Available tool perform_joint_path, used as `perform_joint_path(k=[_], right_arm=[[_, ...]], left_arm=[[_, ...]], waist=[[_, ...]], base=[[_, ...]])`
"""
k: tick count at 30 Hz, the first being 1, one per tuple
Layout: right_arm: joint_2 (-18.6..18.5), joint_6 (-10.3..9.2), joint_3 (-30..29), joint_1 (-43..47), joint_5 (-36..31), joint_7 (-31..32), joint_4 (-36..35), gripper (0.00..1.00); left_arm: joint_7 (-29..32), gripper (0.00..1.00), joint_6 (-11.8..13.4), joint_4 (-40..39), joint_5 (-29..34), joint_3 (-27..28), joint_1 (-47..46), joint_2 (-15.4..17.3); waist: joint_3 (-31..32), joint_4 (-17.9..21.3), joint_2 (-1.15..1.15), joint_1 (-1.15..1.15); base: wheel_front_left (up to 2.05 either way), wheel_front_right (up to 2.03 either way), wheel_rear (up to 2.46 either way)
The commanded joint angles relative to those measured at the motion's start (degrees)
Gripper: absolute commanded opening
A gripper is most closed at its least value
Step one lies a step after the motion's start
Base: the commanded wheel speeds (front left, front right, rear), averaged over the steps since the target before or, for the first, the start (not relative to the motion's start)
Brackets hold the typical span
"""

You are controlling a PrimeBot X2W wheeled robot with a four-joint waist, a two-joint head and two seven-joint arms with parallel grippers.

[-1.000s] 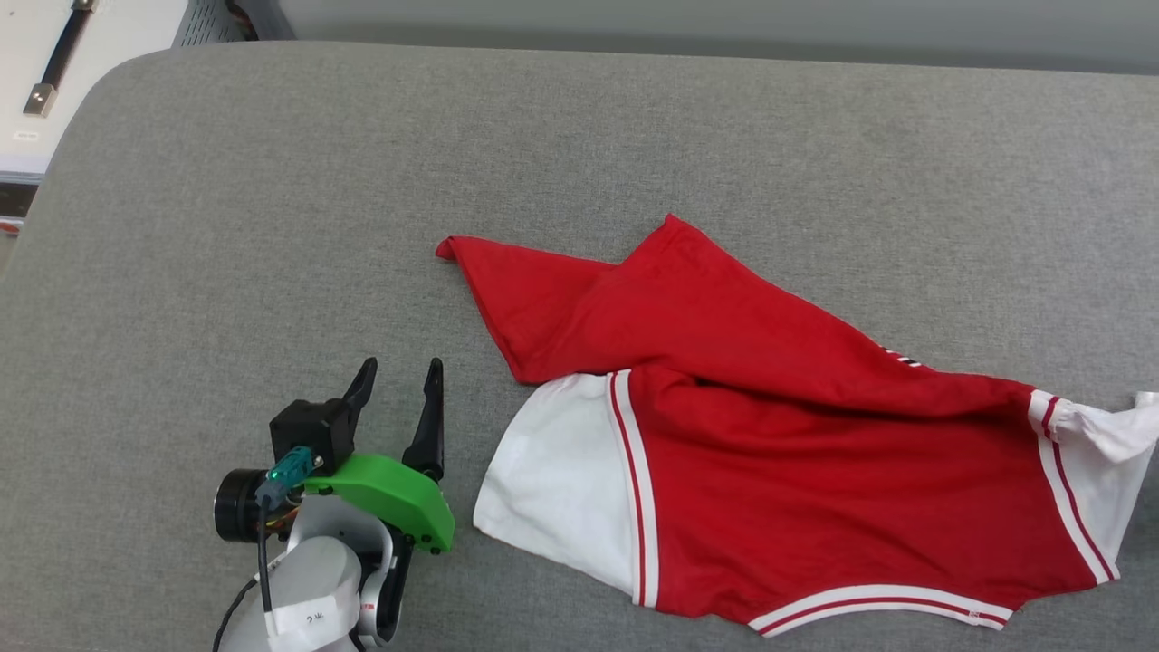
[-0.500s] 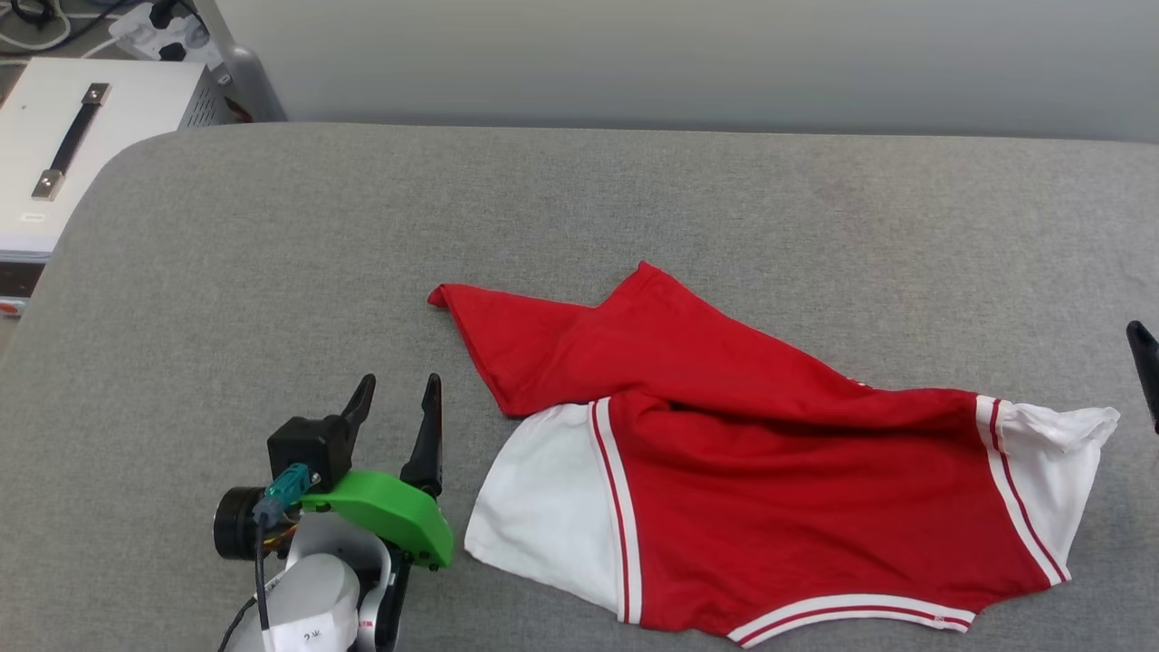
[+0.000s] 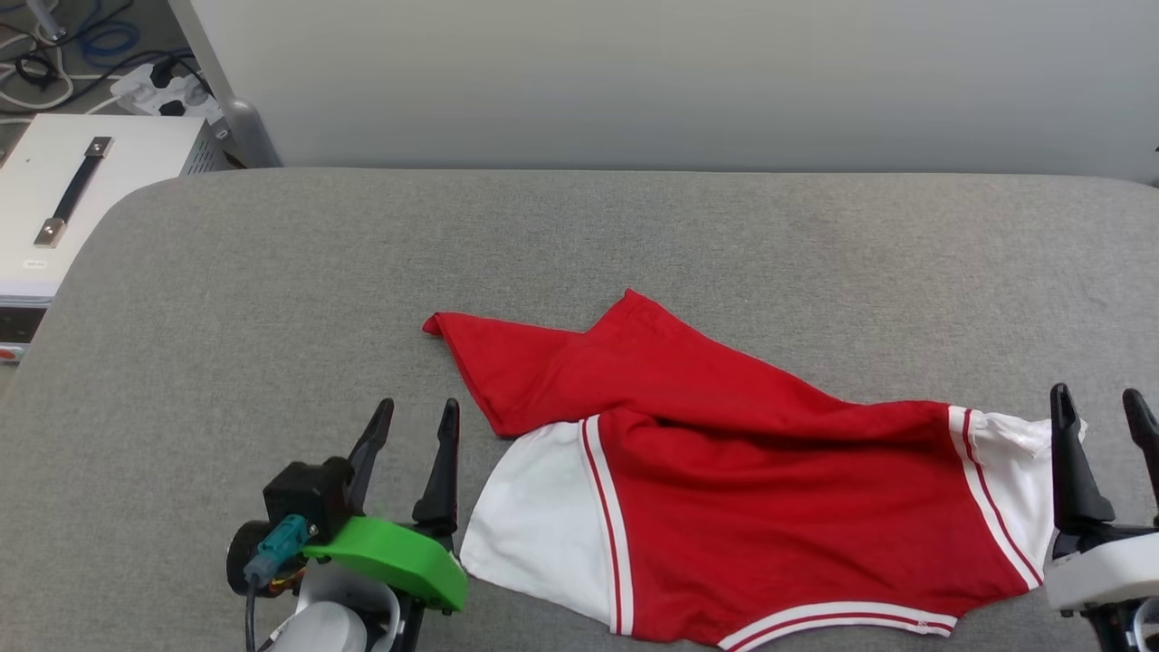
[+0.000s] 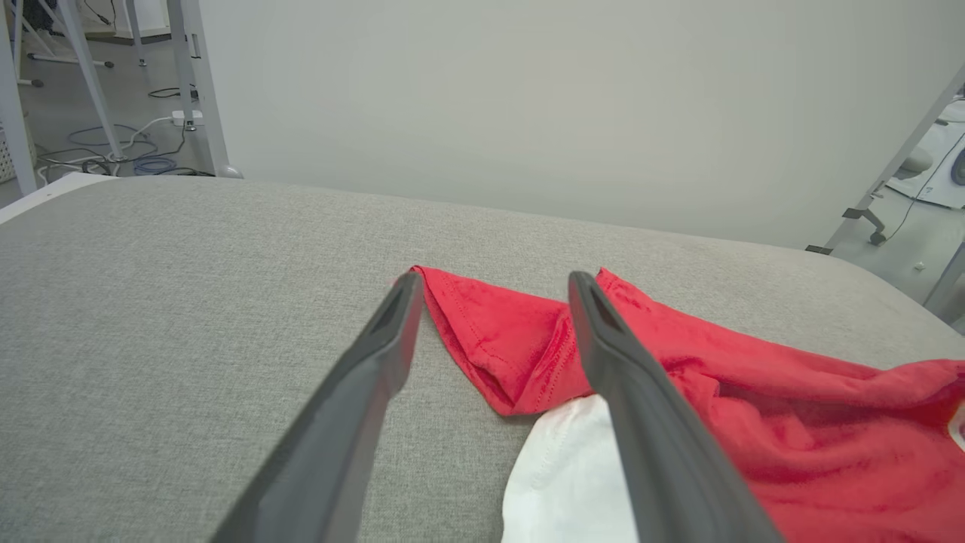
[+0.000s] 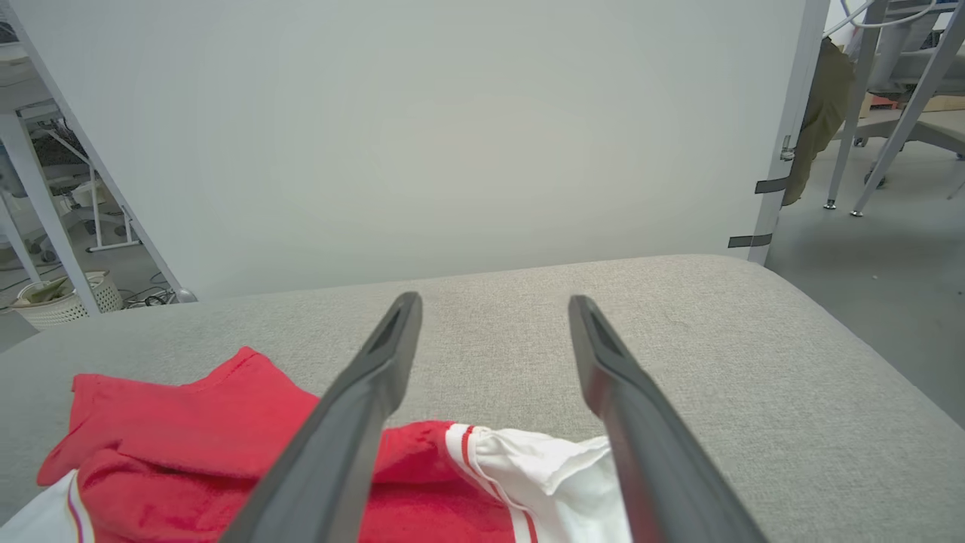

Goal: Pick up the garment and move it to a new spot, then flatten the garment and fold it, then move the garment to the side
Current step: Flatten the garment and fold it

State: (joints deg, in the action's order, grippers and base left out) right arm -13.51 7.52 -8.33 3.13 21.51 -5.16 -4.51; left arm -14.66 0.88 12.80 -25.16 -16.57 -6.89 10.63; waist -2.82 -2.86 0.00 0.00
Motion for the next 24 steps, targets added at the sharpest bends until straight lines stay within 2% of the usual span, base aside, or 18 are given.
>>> perform_joint_path(k=[1, 5, 8, 12, 19, 21, 24], right_arm=[[0.9, -0.03, 0.3, 1.1, -0.9, -1.2, -0.6, 1.00], [2.7, -0.03, 0.8, 2.5, -2.0, -2.7, -0.9, 1.00], [3.2, -0.03, 1.1, 2.6, -2.5, -2.7, -1.0, 1.00], [3.9, -0.03, 0.7, 2.3, -2.6, -1.8, -0.5, 1.00], [4.4, -0.03, 1.5, 1.5, -3.2, -2.2, 1.1, 1.00], [4.4, -0.03, 1.9, 1.0, -3.2, -2.4, 1.4, 1.00], [4.4, -0.03, 2.5, 0.3, -3.3, -2.7, 1.7, 1.00]], left_arm=[[-0.3, 1.00, -0.5, -0.3, 0.9, 0.1, 1.4, -0.4], [-0.1, 1.00, -1.3, 0.9, 1.7, -0.6, 2.7, -0.5], [2.6, 1.00, -2.0, 1.4, 1.4, -1.8, 2.4, -0.3], [13.5, 1.00, -1.6, 0.4, 0.7, -3.4, 1.1, 1.3], [35.2, 1.00, 3.6, -5.8, 0.1, -4.6, 0.7, 4.6], [40.1, 1.00, 5.1, -7.3, 0.2, -5.0, 1.1, 5.5], [44.4, 1.00, 6.9, -9.0, 0.5, -5.2, 1.6, 6.2]], waist=[[0.1, 0.0, 0.00, 0.00], [0.1, 0.2, 0.00, 0.00], [-0.3, 0.7, 0.00, 0.00], [-1.2, 1.6, 0.00, 0.00], [-3.9, 3.3, 0.00, 0.00], [-4.6, 3.8, 0.00, 0.00], [-5.7, 4.7, 0.00, 0.00]], base=[[0.00, 0.00, 0.00], [0.00, 0.00, 0.00], [0.00, 0.00, 0.00], [0.00, 0.00, 0.00], [0.00, 0.00, 0.00], [0.00, 0.00, 0.00], [0.00, 0.00, 0.00]])
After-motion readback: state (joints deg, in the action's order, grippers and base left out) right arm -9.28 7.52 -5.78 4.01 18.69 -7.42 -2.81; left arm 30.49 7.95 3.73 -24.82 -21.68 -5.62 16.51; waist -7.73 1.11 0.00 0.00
